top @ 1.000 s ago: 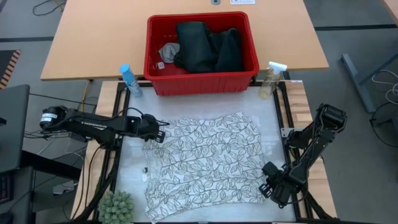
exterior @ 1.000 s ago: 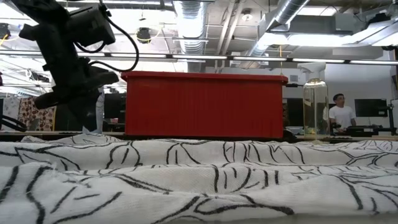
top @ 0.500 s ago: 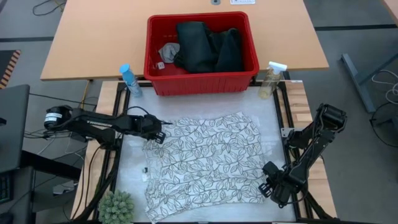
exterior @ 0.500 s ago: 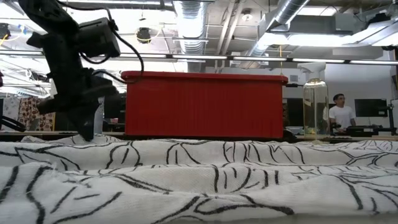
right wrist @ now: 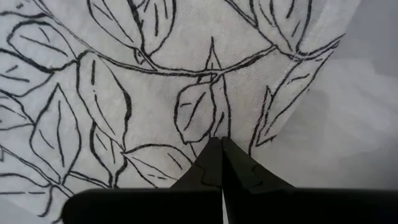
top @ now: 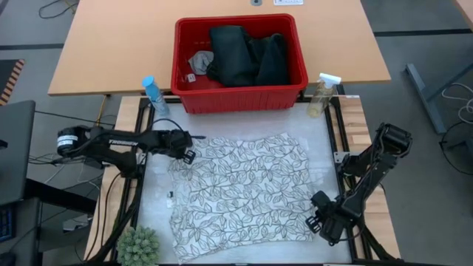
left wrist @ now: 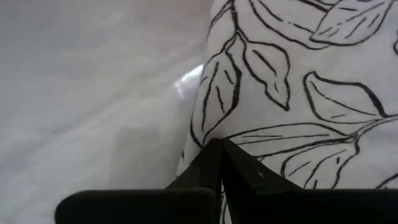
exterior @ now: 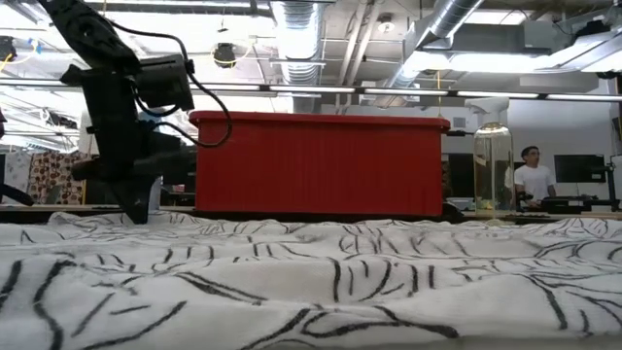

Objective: Fold laundry
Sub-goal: Fold the white-patterned shirt

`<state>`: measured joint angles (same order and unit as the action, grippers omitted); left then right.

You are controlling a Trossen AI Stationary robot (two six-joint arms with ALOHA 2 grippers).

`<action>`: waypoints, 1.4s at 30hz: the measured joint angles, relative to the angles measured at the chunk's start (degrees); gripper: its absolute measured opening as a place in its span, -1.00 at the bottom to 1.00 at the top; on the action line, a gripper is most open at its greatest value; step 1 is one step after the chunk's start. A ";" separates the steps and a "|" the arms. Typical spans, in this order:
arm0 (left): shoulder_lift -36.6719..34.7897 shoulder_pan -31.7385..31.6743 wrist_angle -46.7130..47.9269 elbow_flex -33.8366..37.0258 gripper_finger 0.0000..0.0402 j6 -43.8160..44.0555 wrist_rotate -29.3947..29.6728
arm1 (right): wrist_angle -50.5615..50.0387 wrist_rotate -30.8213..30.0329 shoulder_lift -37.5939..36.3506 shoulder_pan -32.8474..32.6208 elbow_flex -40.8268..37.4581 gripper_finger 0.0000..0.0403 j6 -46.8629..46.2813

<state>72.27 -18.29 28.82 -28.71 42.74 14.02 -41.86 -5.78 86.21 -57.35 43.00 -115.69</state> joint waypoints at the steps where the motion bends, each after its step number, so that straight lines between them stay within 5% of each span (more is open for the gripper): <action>1: 0.00 -0.94 -0.02 0.00 -1.00 -0.91 0.16 | 0.27 0.00 0.00 0.43 0.00 -0.90 0.04; 8: 0.07 -7.10 -3.01 0.11 -1.00 -8.66 1.75 | 0.63 -0.11 0.00 3.40 0.10 -0.85 2.14; 19: 0.07 -9.48 -6.32 -9.10 -1.00 -16.13 2.49 | -0.21 -0.31 0.07 11.59 5.20 -0.87 20.84; 26: 0.00 -2.63 -8.14 -13.27 -1.00 -10.23 -27.15 | -0.35 -0.50 -1.96 14.48 8.94 -0.88 34.67; 31: 0.42 13.58 -4.39 -13.17 -1.00 -7.63 -18.64 | -5.09 -3.34 -2.60 14.31 8.94 -0.91 38.77; 35: 1.30 23.61 -6.30 -13.14 -1.00 -0.59 -11.22 | -13.52 -13.86 -2.70 16.76 8.91 -0.91 32.24; 38: 2.14 27.49 -5.77 -13.13 -1.00 3.37 -7.64 | -18.06 -19.27 -4.12 23.03 8.92 -0.91 34.30; 42: 2.64 29.30 -5.02 -13.14 -1.00 6.40 -3.68 | -14.15 -20.28 -5.22 35.88 8.90 -0.91 50.27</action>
<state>74.91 11.01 23.80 -41.85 49.13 10.34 -56.01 -26.06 80.99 -21.47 51.90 -65.43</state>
